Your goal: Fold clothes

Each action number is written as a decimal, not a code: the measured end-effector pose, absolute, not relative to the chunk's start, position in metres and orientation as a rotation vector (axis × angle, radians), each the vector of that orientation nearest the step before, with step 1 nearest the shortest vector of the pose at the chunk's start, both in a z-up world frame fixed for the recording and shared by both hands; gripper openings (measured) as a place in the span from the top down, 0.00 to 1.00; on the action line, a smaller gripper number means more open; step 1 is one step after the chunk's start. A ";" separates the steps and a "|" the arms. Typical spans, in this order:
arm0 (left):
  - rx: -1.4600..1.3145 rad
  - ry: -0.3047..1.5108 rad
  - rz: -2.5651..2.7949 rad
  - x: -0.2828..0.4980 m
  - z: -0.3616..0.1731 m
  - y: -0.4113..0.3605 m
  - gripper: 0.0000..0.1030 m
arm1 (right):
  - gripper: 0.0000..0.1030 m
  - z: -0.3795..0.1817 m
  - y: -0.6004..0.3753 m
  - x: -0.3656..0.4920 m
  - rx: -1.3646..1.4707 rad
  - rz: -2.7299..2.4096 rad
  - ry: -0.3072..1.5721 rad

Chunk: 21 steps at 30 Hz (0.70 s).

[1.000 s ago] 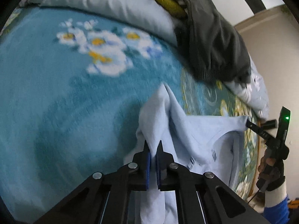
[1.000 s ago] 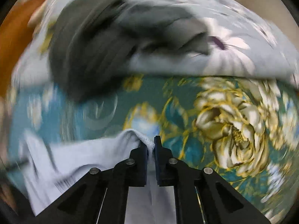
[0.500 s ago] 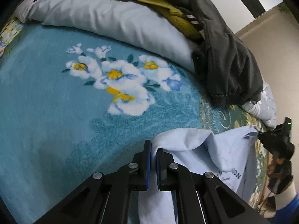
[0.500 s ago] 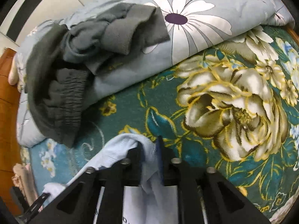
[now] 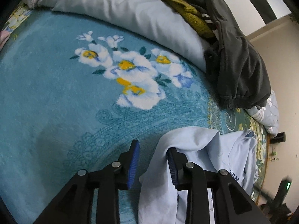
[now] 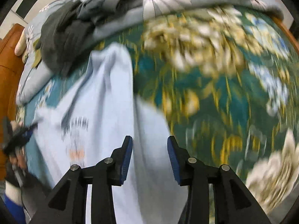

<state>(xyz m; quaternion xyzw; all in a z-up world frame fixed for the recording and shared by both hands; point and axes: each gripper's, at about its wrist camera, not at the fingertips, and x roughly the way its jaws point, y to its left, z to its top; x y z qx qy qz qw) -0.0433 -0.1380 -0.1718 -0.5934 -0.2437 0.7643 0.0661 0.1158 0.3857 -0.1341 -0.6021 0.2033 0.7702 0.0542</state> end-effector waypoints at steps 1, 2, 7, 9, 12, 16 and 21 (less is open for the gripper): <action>-1.790 -0.748 2.303 -0.043 -0.172 -0.139 0.67 | 0.62 -0.135 0.381 0.127 -1.835 2.340 0.632; -1.791 -0.761 2.300 -0.043 -0.172 -0.140 0.67 | 0.61 -0.135 0.376 0.138 -1.842 2.339 0.647; -1.775 -0.755 2.310 -0.038 -0.166 -0.140 0.64 | 0.62 -0.153 0.366 0.158 -1.891 2.258 0.654; -1.771 -0.759 2.315 -0.037 -0.165 -0.141 0.63 | 0.84 -0.158 0.366 0.157 -1.906 2.208 0.611; -1.766 -0.775 2.319 -0.034 -0.163 -0.143 0.61 | 0.99 -0.158 0.367 0.153 -1.928 2.186 0.543; -1.759 -0.801 2.317 -0.031 -0.161 -0.144 0.60 | 0.99 -0.138 0.388 0.138 -1.868 2.196 0.386; -1.749 -0.818 2.328 -0.027 -0.159 -0.145 0.56 | 0.99 -0.099 0.450 0.102 -1.660 2.160 0.216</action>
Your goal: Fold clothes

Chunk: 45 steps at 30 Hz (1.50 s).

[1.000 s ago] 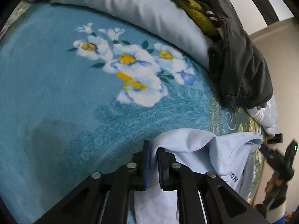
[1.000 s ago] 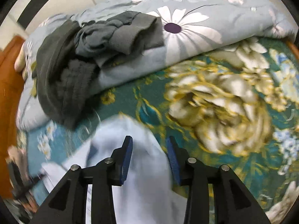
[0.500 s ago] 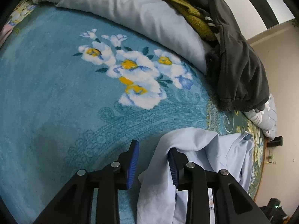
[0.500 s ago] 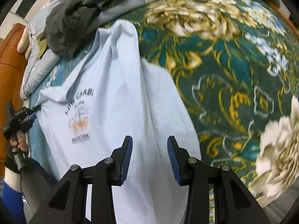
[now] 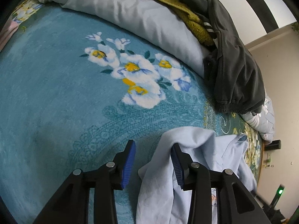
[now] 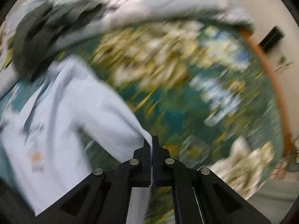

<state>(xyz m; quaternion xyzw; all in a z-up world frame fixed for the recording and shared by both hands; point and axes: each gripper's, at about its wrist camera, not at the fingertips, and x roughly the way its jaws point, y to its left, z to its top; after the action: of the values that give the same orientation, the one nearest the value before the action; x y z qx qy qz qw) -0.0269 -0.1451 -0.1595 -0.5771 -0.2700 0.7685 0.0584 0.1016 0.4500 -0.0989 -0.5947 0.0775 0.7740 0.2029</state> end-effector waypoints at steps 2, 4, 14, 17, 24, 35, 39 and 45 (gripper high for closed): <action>-1.731 -0.848 2.331 -0.024 -0.158 -0.148 0.54 | 0.99 -0.086 0.468 0.082 -1.592 2.141 0.164; -1.723 -0.882 2.328 -0.022 -0.156 -0.150 0.52 | 0.99 -0.088 0.480 0.072 -1.569 2.111 0.180; -1.752 -0.997 2.275 -0.013 -0.161 -0.154 0.49 | 0.55 -0.092 0.461 0.060 -1.548 2.184 0.203; -1.831 -0.904 2.254 -0.015 -0.167 -0.143 0.49 | 0.51 -0.071 0.437 0.074 -1.478 2.280 0.166; -1.917 -0.594 2.241 -0.014 -0.172 -0.108 0.49 | 0.48 -0.099 0.361 0.064 -1.647 2.479 0.652; -1.758 -0.823 2.332 0.001 -0.151 -0.137 0.44 | 0.51 -0.198 0.249 -0.008 -1.941 2.324 1.176; -1.759 -0.915 2.304 -0.001 -0.154 -0.143 0.43 | 0.55 -0.207 0.243 -0.013 -1.932 2.271 1.254; -1.789 -0.834 2.293 -0.004 -0.159 -0.131 0.43 | 0.93 -0.203 0.231 -0.034 -1.971 2.271 1.288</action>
<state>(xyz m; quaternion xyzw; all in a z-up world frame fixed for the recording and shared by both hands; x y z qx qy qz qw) -0.0041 -0.1313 -0.1594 -0.5903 -0.2751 0.7566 0.0583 -0.0340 0.2308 -0.2034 -0.6013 0.3930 0.6927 -0.0648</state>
